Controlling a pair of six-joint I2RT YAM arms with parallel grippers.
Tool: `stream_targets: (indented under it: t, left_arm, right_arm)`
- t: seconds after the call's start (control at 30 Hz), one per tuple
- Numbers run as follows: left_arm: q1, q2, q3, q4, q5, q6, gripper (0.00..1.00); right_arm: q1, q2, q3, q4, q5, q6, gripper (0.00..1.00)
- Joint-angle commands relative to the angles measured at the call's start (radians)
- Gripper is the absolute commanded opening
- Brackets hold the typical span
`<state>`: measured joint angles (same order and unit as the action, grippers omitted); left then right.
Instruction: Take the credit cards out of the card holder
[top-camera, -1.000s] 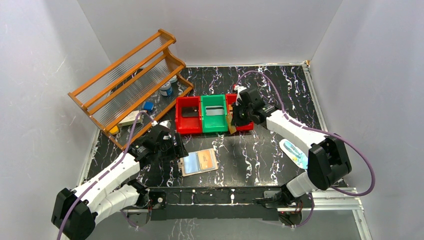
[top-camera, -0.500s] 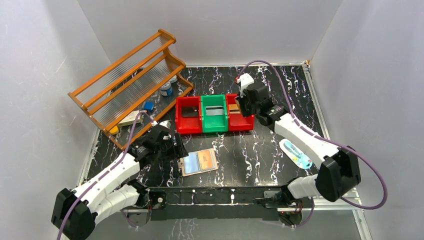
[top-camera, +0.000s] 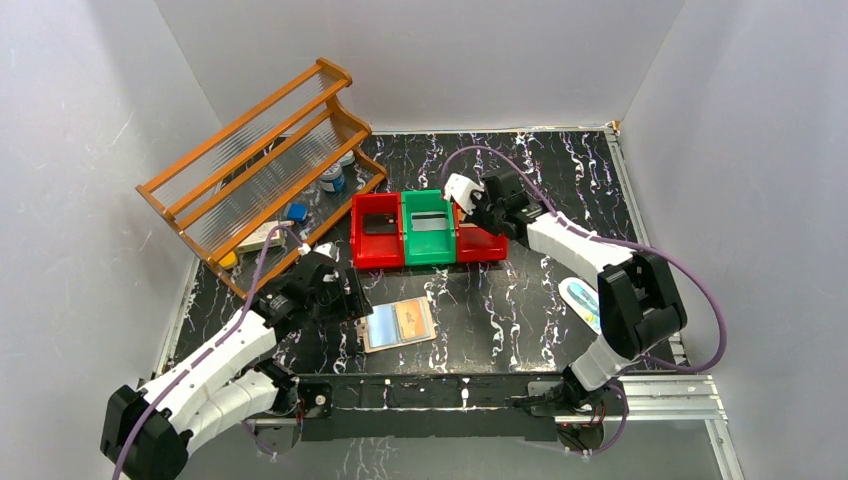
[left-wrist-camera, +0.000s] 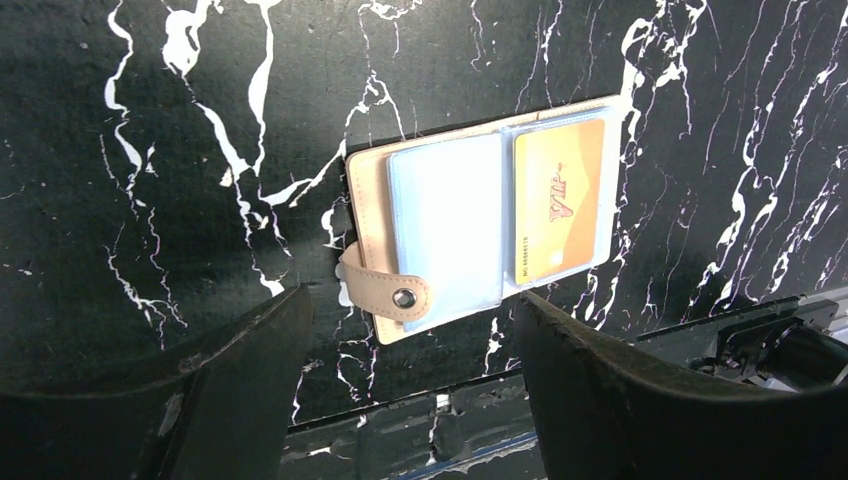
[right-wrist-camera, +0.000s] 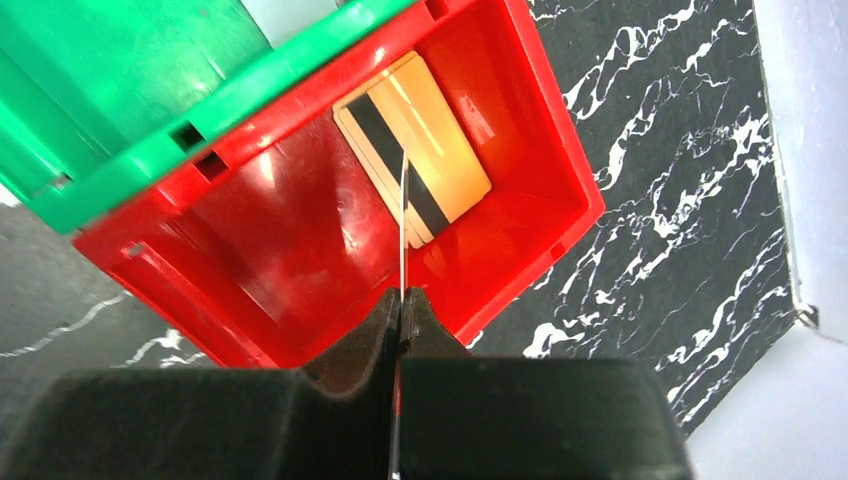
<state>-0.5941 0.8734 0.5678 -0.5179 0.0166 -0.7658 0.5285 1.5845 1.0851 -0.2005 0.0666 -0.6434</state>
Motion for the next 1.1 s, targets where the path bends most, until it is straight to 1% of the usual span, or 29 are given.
stream_targets:
  t: [0.0,0.1,0.23,0.5,0.57,0.7,0.93,1.07]
  left_arm:
    - [-0.005,-0.039,0.036,-0.047,-0.036,0.001,0.73]
    - [-0.005,-0.048,0.034,-0.050,-0.037,-0.004,0.74]
    - [-0.004,-0.034,0.045,-0.049,-0.037,0.002,0.74]
    - [-0.004,-0.014,0.070,-0.057,-0.036,0.020,0.74]
    - [-0.004,-0.019,0.073,-0.065,-0.039,0.020,0.74]
    - [-0.005,-0.027,0.082,-0.066,-0.053,0.009,0.75]
    - [-0.005,-0.015,0.089,-0.064,-0.053,0.023,0.76]
    - [-0.004,-0.029,0.073,-0.062,-0.053,0.016,0.76]
  right_arm:
    - [-0.052,0.001,0.054,0.026,-0.108,-0.212,0.00]
    - [-0.064,0.013,0.054,0.019,-0.176,-0.295,0.00]
    - [-0.066,0.049,0.089,0.007,-0.208,-0.350,0.00]
    - [-0.069,0.149,0.153,0.024,-0.184,-0.431,0.00]
    - [-0.068,0.199,0.178,0.021,-0.167,-0.454,0.00]
    - [-0.085,0.253,0.181,0.062,-0.166,-0.501,0.00]
    - [-0.089,0.315,0.204,0.130,-0.161,-0.499,0.00]
    - [-0.088,0.328,0.220,0.129,-0.160,-0.511,0.01]
